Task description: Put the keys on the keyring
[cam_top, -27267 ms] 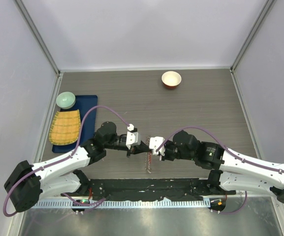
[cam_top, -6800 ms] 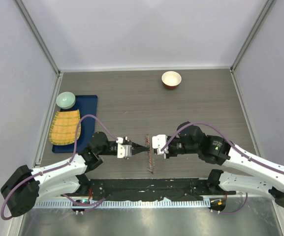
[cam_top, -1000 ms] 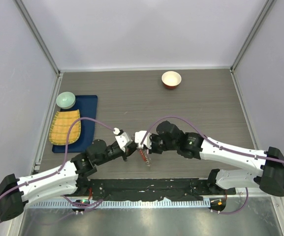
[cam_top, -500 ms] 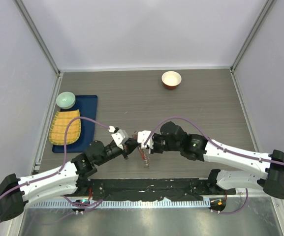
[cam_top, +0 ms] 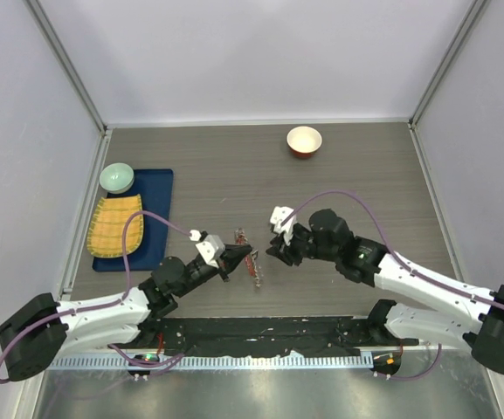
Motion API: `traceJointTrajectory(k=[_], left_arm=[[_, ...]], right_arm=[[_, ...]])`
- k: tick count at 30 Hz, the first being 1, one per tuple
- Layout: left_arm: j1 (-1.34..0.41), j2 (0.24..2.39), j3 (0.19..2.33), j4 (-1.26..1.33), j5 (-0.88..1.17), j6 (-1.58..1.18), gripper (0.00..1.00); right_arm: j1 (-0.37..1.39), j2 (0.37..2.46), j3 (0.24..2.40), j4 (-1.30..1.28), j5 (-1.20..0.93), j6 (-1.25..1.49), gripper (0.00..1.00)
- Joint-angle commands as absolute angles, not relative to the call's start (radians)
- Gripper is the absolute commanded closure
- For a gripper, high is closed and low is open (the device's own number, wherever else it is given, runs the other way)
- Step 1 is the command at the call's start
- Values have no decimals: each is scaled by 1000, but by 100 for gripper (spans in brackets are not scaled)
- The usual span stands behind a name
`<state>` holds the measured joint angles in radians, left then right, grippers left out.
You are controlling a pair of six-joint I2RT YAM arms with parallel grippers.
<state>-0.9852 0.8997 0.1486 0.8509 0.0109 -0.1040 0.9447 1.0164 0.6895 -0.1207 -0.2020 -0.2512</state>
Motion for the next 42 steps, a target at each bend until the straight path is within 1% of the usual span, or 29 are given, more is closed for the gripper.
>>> traceJointTrajectory(k=[1,2,6,13,19,23,28,42], left_arm=[[-980,905,152,1058,-3,-63,100],[-980,904,155,1057,30,-57,100],[-980,885,164,1039,43,-32,100],[-980,859,175,1017,67,-21,100],[-980,848,179,1012,68,-20,100],[-980,845,181,1006,68,-20,100],[-980,848,184,1009,69,-21,100],[-980,853,193,1023,84,-29,100]], right_arm=[[824,950,634,44,-414,-83,65],[804,943,621,93,-420,-75,65],[785,953,594,164,-431,-54,65],[756,997,525,409,-474,-15,65],[750,1040,508,491,-528,-3,65],[749,1035,491,532,-544,23,65],[750,1055,494,534,-592,23,65],[750,1103,503,563,-643,26,65]])
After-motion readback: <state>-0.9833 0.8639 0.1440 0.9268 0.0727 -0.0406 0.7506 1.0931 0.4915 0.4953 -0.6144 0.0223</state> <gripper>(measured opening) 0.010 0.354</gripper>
